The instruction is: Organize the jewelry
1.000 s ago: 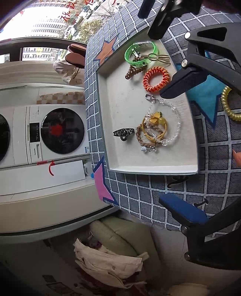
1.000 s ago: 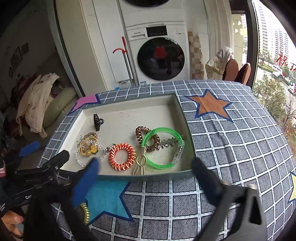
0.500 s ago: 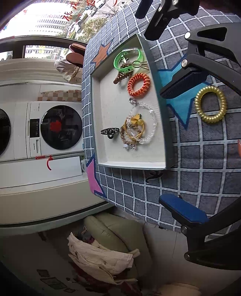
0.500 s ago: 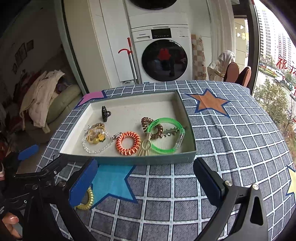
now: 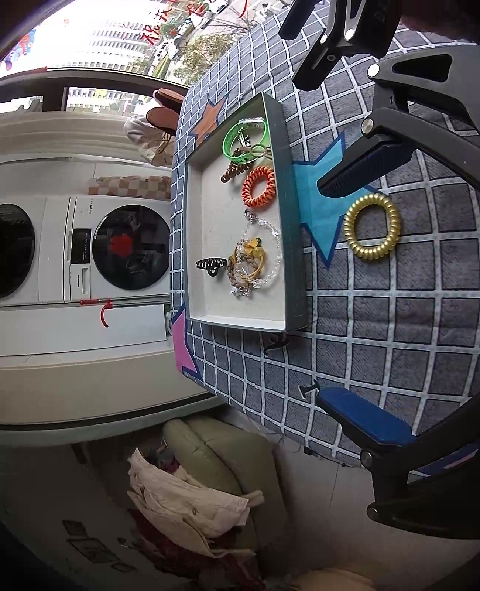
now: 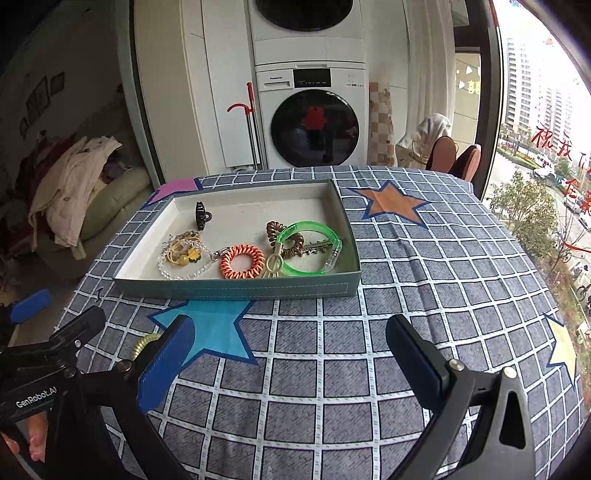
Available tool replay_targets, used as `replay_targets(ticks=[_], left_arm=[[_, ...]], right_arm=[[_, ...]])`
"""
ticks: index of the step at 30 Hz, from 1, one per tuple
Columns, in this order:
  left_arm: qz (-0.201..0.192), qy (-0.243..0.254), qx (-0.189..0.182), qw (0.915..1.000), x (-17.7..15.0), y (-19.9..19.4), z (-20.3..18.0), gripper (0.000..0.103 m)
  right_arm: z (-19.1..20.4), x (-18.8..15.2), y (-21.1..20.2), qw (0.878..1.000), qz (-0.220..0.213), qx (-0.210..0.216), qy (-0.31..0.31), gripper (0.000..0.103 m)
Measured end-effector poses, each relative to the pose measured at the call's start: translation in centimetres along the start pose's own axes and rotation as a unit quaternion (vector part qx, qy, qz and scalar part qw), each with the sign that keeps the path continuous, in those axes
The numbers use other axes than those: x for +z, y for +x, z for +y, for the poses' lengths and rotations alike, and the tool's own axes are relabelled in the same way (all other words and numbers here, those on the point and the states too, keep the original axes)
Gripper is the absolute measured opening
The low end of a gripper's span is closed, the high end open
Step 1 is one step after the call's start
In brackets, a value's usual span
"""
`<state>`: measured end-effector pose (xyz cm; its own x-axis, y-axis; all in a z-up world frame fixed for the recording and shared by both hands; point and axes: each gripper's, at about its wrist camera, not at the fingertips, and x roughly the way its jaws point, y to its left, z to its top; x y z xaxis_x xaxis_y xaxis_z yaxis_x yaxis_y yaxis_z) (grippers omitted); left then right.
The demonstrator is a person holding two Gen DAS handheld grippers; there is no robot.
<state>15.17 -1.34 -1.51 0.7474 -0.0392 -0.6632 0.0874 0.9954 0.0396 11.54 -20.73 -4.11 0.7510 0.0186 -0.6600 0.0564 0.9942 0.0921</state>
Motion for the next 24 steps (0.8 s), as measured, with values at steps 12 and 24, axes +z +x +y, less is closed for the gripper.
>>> replay_targets(ticks=[12, 24], left_arm=[[-0.012, -0.005, 0.0, 0.9999, -0.8, -2.3, -0.2, 0.103], [-0.019, -0.002, 0.006, 0.9998, -1.1, -3.6, -0.7, 0.103]], right_arm=[[0.5, -1.0, -2.9, 1.0, -0.027, -0.01, -0.012, 0.103], [0.2, -1.1, -4.7, 0.998, -0.049, -0.032, -0.011, 0.103]])
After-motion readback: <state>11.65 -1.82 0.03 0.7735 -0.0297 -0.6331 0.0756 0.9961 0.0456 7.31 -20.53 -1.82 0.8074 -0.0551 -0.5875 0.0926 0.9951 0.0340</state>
